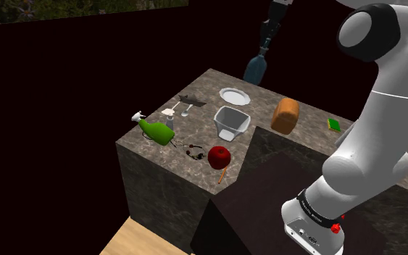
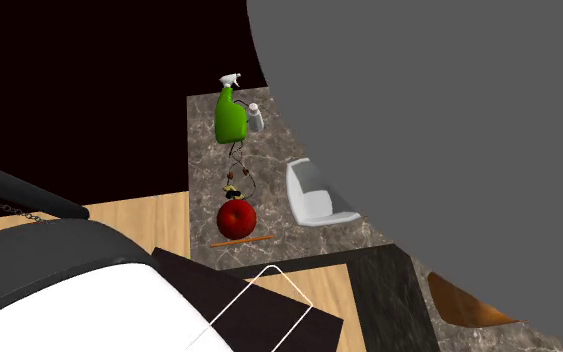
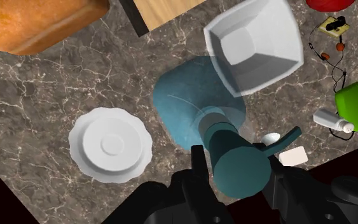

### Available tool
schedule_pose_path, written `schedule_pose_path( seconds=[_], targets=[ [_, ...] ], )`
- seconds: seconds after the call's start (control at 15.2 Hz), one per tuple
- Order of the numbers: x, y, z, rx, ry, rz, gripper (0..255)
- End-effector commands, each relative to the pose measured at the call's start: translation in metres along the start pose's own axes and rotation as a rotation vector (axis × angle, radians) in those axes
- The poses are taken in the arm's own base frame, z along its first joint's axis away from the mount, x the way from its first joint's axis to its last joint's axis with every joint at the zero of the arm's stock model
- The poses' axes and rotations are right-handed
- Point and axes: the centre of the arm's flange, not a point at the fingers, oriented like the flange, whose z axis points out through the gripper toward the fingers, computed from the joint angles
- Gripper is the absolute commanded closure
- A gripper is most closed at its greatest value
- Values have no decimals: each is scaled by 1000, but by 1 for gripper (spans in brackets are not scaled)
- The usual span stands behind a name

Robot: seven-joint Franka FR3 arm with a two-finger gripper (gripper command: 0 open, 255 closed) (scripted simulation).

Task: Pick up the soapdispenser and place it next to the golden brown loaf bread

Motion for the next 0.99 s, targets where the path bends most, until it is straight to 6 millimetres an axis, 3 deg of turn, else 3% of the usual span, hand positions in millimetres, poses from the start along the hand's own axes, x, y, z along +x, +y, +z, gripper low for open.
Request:
schedule_pose_path(
  seconds=[0.0,0.66,0.92],
  targets=[
    [-10,23,-1,0,1,-1,255],
    [-62,151,-8,0,1,-1,255],
    [-62,152,13,0,1,-1,255]
  ],
)
